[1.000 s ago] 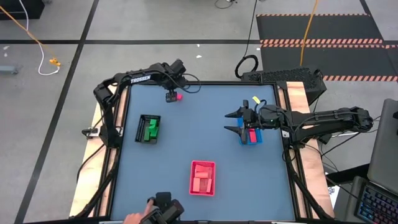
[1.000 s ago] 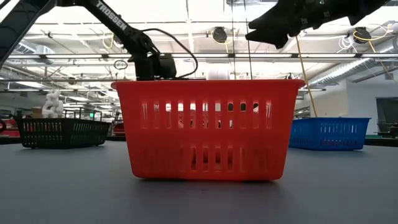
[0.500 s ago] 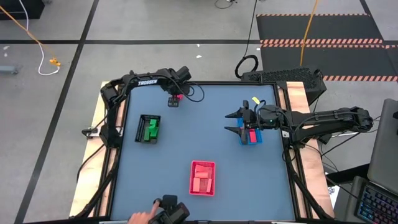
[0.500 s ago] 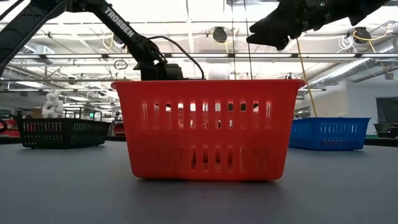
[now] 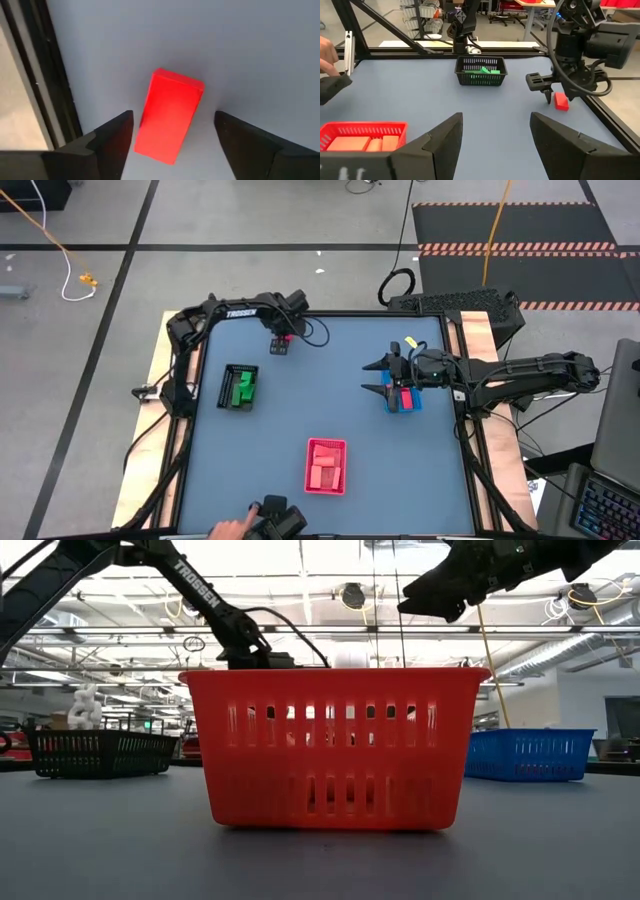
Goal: Sort & place blocks by color
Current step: Put the red block into the blue bin
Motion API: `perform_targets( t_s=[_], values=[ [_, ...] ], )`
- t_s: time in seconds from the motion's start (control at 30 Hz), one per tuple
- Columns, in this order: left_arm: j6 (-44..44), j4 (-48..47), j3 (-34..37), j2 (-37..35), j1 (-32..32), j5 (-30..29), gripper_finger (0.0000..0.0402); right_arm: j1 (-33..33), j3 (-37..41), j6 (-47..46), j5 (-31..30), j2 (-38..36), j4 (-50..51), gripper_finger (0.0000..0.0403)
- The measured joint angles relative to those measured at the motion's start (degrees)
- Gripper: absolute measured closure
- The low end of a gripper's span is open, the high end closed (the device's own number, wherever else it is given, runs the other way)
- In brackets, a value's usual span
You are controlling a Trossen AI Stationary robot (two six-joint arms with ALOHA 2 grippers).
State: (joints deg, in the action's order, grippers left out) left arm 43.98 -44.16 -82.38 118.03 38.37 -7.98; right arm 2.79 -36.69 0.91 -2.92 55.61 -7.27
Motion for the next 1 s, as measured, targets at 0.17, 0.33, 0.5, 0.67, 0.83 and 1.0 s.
perform_targets(
  t_s=[0.17, 0.33, 0.5, 0.67, 0.83, 1.0],
  values=[
    [0.2, -1.0, 0.0, 0.2, -0.7, 0.0, 0.0209, 0.0, 0.0, 0.0, 0.0, 0.0, -0.1, 0.0177],
    [0.1, -3.9, -0.1, 0.2, -1.6, -0.6, 0.0284, 0.0, 0.0, 0.6, 0.0, 0.0, -0.1, 0.0177],
    [-2.6, -8.8, 0.3, -1.8, -2.9, -2.7, 0.0284, 0.0, 0.0, 1.8, -0.2, 0.0, -0.2, 0.0177],
    [-5.7, -9.3, 0.3, -6.6, -5.5, -2.8, 0.0284, 0.0, 0.0, 2.8, -0.4, 0.0, -0.2, 0.0177],
    [-9.7, -5.5, 0.2, -12.0, -10.1, -3.1, 0.0284, 0.0, 0.0, 3.2, -0.5, 0.0, -0.2, 0.0177],
    [-17.9, 5.7, 0.2, -16.7, -15.5, -3.1, 0.0284, -0.3, 0.0, 6.4, -0.2, 0.0, 0.3, 0.0177]
  ],
)
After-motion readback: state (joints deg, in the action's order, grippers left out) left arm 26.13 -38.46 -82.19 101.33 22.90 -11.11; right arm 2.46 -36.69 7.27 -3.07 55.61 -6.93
